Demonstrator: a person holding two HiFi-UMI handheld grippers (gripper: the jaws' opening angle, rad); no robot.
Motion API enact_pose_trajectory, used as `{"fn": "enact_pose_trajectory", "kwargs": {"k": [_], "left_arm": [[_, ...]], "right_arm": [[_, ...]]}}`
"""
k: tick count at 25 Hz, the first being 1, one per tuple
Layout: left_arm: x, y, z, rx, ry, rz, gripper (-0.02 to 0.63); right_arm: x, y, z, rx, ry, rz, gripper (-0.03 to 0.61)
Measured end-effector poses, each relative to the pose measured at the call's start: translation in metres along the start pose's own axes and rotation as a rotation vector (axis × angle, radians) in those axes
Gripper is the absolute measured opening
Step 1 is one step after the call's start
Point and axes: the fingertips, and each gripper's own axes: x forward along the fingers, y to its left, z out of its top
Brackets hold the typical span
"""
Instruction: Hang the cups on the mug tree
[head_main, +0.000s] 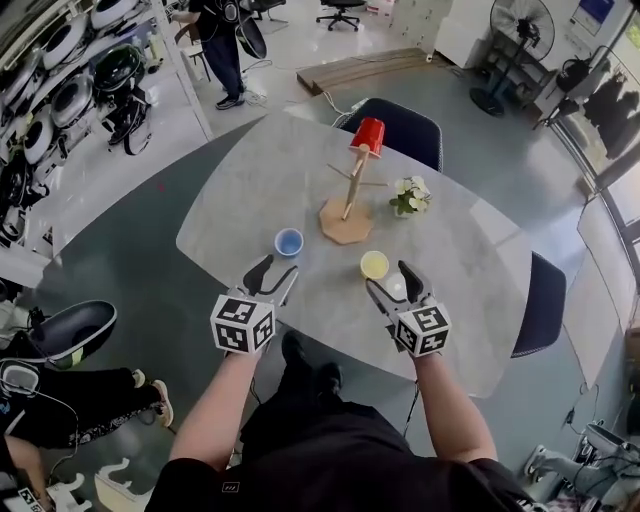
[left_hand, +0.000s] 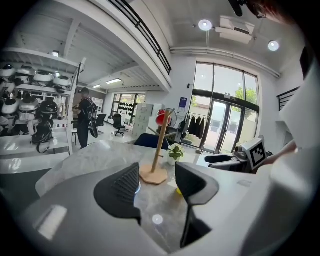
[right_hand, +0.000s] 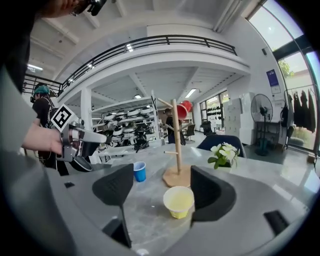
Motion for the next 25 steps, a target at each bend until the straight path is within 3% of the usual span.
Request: {"fn": "enact_pose_trajectory", "kwargs": {"k": [9, 16, 20, 25], "left_arm": [[0.045, 0.005, -0.021, 0.019, 0.042, -0.016, 0.233], [0.051, 0.012, -0.044, -0.029, 0.076, -0.008, 0.233], [0.048, 0.016, -0.051, -0.030, 0.098, 0.001, 0.233], [0.045, 0.017, -0.049, -0.012, 0.118, 0.002, 0.233]], "right_arm": [[0.044, -0.031, -0.059, 0.033, 0.083, -0.039, 0.344], [0.071, -0.036, -0.090, 0.070, 0.094, -0.052, 0.360], [0.082, -0.039, -0.109, 0.042, 0.142, -0.047, 0.360], [0.088, -0.051, -0.113, 0.029, 0.167, -0.104, 0.357]]}}
